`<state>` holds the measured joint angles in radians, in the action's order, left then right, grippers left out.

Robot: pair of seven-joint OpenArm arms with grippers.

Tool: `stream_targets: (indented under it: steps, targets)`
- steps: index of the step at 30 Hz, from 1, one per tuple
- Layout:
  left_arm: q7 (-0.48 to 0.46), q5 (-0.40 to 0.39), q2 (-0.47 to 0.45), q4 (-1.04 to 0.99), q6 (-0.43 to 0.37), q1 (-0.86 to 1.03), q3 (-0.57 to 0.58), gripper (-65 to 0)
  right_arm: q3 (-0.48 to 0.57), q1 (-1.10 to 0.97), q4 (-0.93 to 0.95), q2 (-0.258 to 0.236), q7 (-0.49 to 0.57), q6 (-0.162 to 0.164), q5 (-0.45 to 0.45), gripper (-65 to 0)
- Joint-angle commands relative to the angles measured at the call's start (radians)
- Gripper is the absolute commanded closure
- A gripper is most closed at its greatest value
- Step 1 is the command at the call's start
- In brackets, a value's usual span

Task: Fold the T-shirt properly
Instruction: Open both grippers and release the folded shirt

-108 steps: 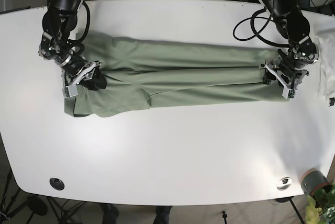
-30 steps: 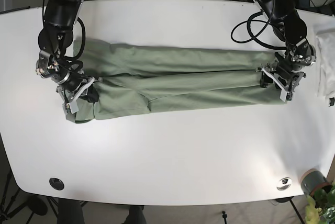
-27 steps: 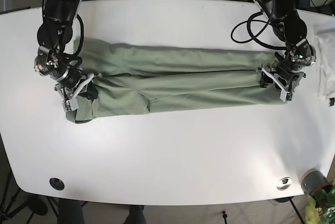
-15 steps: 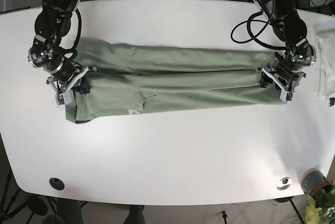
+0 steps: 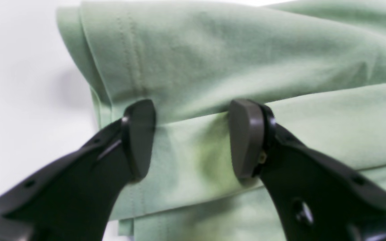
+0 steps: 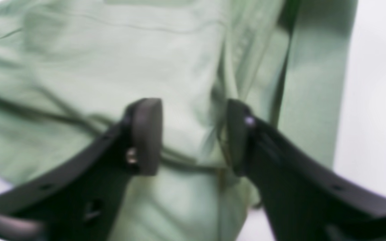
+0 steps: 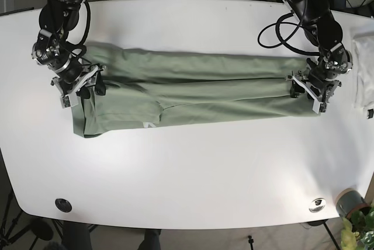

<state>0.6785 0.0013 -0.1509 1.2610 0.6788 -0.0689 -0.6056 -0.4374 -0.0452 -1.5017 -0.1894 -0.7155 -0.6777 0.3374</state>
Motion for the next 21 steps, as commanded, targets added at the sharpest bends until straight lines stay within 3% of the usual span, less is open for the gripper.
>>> stream_targets:
  steps: [1, 6, 13, 21]
  targets:
    - [0.076, 0.038, 0.0, -0.007, 0.002, 0.007, 0.003, -33.2, 0.001, -0.011, -0.118, 0.021, 0.027, -0.003, 0.018, -34.2]
    - [0.076, 0.035, 0.004, -0.007, 0.003, 0.005, 0.003, -33.2, 0.035, -0.04, -0.198, 0.086, -0.016, -0.006, 0.007, -35.4]
    - [0.076, -0.033, 0.0, -0.005, 0.005, -0.015, 0.0, -33.2, 0.144, -0.029, -0.116, 0.11, -0.019, -0.003, 0.006, -35.0]
    - [0.077, -0.051, -0.005, 0.119, 0.003, -0.01, 0.0, -33.3, 0.147, 0.031, 0.066, 0.104, 0.04, -0.003, 0.006, -35.0]
